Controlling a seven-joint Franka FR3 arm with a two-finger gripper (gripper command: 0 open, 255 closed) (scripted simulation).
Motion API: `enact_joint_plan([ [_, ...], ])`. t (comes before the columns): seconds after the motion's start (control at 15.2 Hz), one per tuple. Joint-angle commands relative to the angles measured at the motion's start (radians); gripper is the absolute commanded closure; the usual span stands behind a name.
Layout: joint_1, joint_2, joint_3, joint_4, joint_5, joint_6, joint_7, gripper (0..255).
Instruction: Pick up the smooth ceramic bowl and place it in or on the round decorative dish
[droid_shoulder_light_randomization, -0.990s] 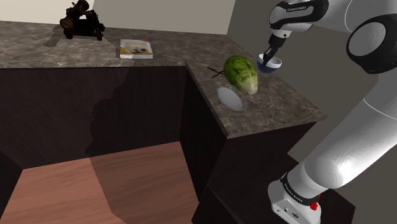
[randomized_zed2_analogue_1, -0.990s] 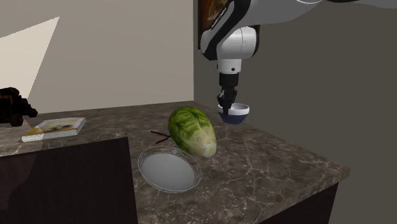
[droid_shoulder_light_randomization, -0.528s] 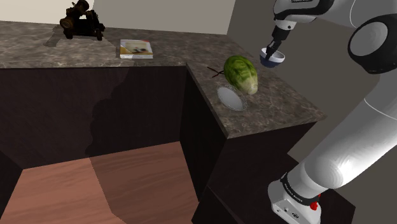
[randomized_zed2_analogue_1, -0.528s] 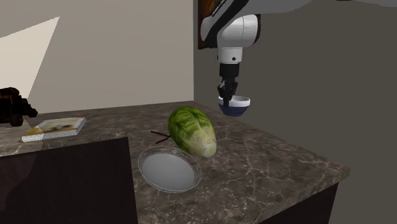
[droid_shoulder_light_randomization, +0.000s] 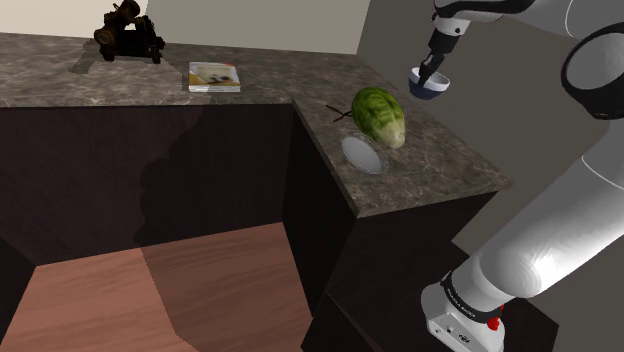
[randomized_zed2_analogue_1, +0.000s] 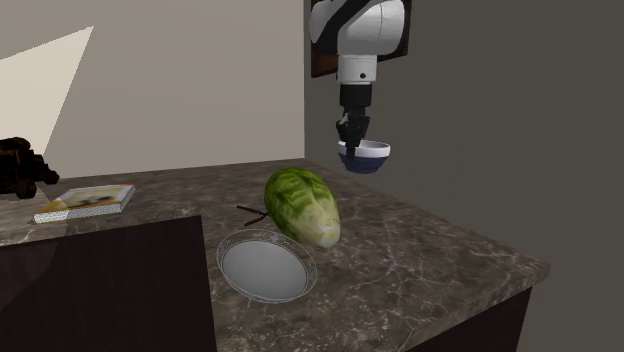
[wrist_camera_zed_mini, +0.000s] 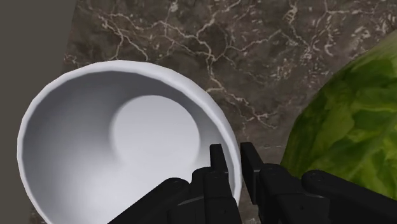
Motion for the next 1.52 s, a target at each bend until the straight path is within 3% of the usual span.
enact_joint_plan([
  [0.0, 0.026, -0.064, 0.024, -0.063, -0.034, 0.004, 0.057, 255],
  [0.66, 0.113, -0.292, 0.185, -0.276, -0.114, -0.019, 0.325, 255],
  [1.45, 0.209, -0.421, 0.397, -0.374, -0.087, -0.079, 0.62, 255],
])
